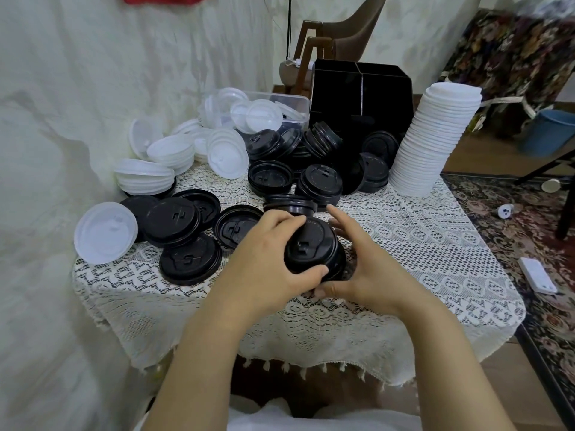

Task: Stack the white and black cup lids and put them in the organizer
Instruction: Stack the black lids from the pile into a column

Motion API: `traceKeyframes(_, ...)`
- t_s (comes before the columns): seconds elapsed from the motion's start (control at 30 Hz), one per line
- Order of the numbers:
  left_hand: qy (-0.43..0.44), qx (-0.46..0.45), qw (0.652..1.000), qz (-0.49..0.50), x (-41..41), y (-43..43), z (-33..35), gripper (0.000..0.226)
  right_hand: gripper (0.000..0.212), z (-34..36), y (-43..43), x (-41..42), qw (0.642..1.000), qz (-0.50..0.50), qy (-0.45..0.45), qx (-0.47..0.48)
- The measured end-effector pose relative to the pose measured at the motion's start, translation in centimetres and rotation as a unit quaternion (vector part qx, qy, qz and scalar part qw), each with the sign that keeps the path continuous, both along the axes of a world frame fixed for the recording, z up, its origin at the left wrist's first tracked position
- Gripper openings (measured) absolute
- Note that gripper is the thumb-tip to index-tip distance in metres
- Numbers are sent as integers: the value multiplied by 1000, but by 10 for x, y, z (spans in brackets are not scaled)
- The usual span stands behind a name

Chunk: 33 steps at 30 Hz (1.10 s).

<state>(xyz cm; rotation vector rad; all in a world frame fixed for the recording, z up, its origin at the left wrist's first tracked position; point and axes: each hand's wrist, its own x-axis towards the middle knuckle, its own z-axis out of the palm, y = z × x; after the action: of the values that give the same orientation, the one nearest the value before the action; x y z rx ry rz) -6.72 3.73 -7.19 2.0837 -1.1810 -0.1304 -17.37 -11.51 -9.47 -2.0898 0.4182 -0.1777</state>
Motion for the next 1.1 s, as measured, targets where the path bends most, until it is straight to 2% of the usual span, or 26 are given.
traceKeyframes(0.27,37,33,998,-50,0,-13,-9,73,111,6,1,-5,1000,17,7,20)
traceKeyframes(0.43,49,30,997,-46,0,-15,-10,71,100,7,2,-5,1000,19,1,18)
traceKeyframes(0.8,63,26,997,-40,3,-15,-11,74,117,-4,11,3,998,43,29,-28)
traceKeyframes(1.1,124,45,990,-52,14,-5,-15,66,112,-6,16,4,994,34,38,-95)
